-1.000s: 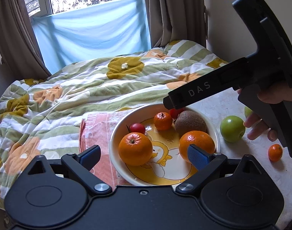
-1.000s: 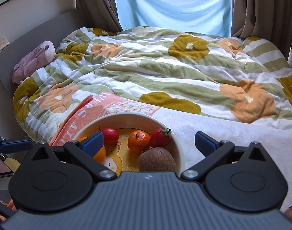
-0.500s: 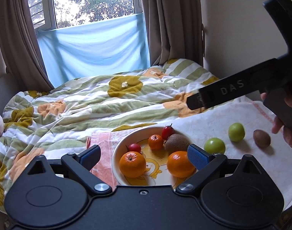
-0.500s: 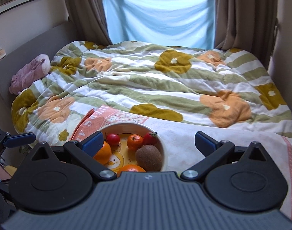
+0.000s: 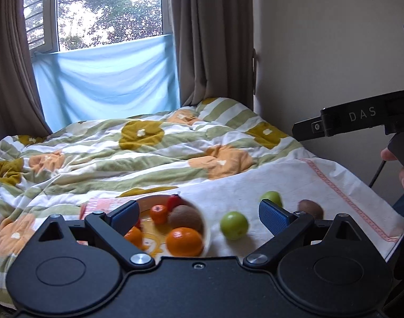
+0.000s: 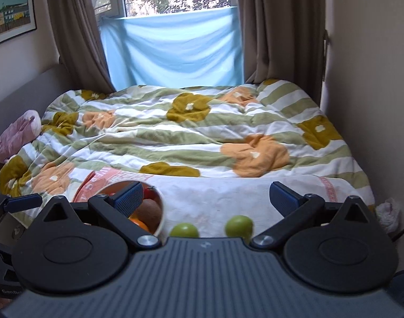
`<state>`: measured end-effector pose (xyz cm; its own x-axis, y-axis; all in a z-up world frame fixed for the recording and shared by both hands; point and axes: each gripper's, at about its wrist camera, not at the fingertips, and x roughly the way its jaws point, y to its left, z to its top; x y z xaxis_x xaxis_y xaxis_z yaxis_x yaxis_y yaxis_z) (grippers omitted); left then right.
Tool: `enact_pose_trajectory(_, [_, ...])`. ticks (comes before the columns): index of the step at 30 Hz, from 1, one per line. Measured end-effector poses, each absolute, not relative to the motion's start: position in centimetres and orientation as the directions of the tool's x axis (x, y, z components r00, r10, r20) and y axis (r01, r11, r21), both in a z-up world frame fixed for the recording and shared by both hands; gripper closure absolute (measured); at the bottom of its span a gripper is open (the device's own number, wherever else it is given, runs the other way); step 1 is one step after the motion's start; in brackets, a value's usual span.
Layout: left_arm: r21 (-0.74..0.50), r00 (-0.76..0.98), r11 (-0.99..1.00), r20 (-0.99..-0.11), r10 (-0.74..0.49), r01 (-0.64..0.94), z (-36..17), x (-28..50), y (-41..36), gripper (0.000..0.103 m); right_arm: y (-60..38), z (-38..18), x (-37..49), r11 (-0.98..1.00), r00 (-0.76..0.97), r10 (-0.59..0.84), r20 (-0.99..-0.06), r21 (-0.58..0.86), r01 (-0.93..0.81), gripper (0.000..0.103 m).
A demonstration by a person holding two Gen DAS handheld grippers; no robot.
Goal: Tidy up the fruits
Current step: 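Move both tools back toward the tangerine and kiwi on the cloth, then grasp a tangerine with the left tool while the right tool grasps a kiwi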
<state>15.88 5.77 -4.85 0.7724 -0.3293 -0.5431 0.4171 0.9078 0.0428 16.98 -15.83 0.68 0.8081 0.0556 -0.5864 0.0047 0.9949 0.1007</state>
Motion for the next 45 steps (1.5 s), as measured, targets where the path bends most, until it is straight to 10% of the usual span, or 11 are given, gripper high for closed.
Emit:
enact_pose_trajectory(19, [0.03,0.74,0.926,-0.611,-0.28,0.375,-11.6,13.3,-7.2,0.014,-27.9,-7.6,16.2,0.997,0.754,0.077,-0.652,0.035,-0.071,0.0])
enact_pose_trajectory(45, [0.035,0.675,0.988,-0.734,-0.076,0.15,-21.4,16.1,-12.4,0.061,-28.4,-19.3,21.1,0.965,0.653,0.212,-0.728,0.049,-0.258,0.003])
